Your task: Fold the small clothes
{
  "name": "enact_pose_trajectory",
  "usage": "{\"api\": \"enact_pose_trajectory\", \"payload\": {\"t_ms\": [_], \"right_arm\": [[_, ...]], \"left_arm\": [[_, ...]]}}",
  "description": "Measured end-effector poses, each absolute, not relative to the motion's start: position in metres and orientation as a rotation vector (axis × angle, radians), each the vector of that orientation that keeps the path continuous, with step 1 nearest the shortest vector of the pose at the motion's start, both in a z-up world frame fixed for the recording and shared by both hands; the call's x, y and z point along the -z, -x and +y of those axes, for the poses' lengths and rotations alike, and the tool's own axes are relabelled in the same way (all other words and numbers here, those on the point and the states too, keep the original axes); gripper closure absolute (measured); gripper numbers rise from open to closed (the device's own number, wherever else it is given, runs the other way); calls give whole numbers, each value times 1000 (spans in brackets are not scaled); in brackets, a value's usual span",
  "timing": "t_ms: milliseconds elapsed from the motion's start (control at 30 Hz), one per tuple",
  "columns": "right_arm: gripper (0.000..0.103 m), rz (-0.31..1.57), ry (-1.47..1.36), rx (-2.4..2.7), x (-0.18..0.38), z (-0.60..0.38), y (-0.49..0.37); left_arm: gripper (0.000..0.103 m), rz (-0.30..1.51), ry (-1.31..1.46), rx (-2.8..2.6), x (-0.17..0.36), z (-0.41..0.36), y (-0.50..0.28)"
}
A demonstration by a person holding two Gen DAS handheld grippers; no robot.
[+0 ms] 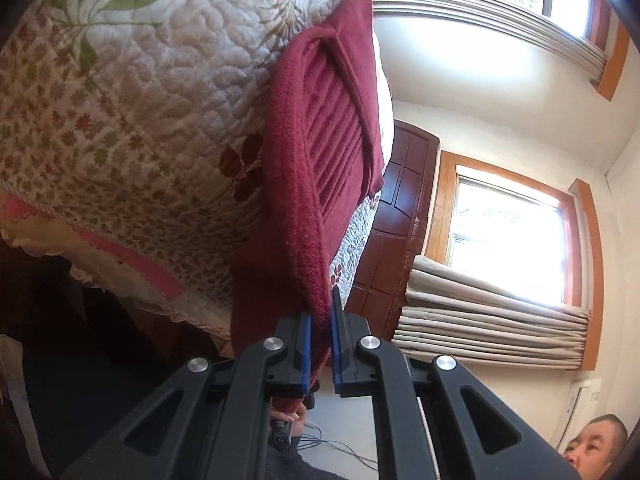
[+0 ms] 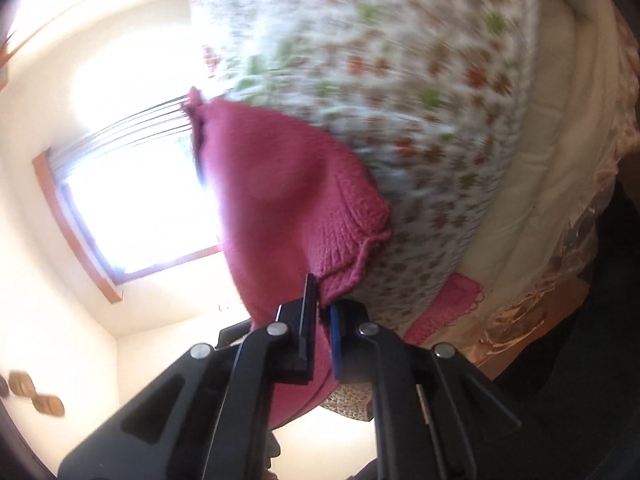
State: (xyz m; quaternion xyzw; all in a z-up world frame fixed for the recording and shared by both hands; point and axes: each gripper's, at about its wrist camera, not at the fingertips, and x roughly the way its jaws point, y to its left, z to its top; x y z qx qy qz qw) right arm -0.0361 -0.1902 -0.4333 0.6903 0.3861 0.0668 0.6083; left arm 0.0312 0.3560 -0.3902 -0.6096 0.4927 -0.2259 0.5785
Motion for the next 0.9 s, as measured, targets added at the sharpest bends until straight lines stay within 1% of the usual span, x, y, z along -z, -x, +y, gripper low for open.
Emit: {"api": "enact_pose_trajectory", "payload": {"t_ms": [133,300,500,700,900], "right_arm": [[98,842,-1501,-197,373,-190,34],[98,781,-1399,-250,305,-190,15],[99,710,-1295,-308,238,-179,-17],[100,698,-1213,-345,205,-179,-50],[100,754,-1145,-352,199,-180,-107]], "left_arm": [[96,1100,1474,544,391,367,-22],[96,978,1556,606,382,378,-19],[96,829,1644,695,367,386,-31],[96,741,1692,723,361,389,-60],[96,701,1760,695,370,389,-102]]}}
